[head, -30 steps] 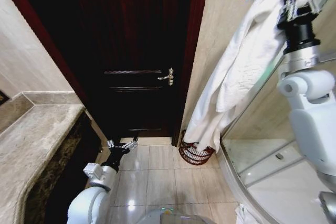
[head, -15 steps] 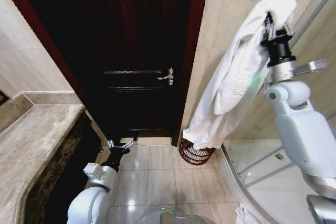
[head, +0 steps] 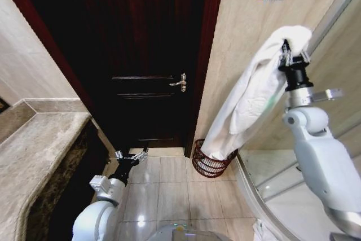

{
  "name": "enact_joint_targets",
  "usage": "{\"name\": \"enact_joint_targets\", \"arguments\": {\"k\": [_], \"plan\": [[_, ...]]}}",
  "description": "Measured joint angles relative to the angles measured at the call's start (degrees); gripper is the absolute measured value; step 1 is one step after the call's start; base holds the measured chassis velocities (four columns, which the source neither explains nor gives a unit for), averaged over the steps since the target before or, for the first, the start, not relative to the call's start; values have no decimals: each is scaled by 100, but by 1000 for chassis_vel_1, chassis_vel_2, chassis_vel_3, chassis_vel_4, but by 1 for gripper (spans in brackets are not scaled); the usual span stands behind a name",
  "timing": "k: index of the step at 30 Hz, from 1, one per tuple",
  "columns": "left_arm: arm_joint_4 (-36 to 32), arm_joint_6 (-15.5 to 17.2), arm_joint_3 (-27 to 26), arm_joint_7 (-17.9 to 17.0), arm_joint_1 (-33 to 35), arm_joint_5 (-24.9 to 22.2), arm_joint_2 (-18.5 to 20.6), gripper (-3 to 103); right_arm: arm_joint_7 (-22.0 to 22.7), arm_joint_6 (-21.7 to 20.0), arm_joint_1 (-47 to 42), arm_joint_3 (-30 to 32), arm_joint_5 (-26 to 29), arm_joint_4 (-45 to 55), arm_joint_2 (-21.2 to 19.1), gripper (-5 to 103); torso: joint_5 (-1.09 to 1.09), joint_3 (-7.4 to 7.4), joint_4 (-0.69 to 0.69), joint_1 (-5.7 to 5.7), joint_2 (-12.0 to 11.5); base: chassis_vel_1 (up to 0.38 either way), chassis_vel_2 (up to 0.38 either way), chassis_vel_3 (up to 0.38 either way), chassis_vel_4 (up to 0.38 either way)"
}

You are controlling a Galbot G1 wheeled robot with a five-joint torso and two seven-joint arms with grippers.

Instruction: Discard the used towel into the hamper.

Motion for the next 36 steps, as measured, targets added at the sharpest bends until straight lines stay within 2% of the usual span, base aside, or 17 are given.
{"name": "enact_joint_targets", "arguments": {"k": [8, 18, 26, 36], "plan": [[0, 0, 0, 0, 0, 0, 0, 100, -120, 73, -927, 201, -95, 376, 303, 11, 0, 0, 1, 0, 0, 0, 0, 0, 0], [0, 0, 0, 0, 0, 0, 0, 100, -502, 171, -1395, 418, -122, 339, 580, 11, 2, 1, 0, 0, 0, 0, 0, 0, 0], [0, 0, 0, 0, 0, 0, 0, 100, -338, 245, -1558, 521, -420, 481, 710, 11, 1, 1, 1, 0, 0, 0, 0, 0, 0], [0, 0, 0, 0, 0, 0, 0, 100, -405, 237, -1792, 615, -467, 631, 801, 11, 1, 0, 0, -1, 1, 0, 0, 0, 0]]}}
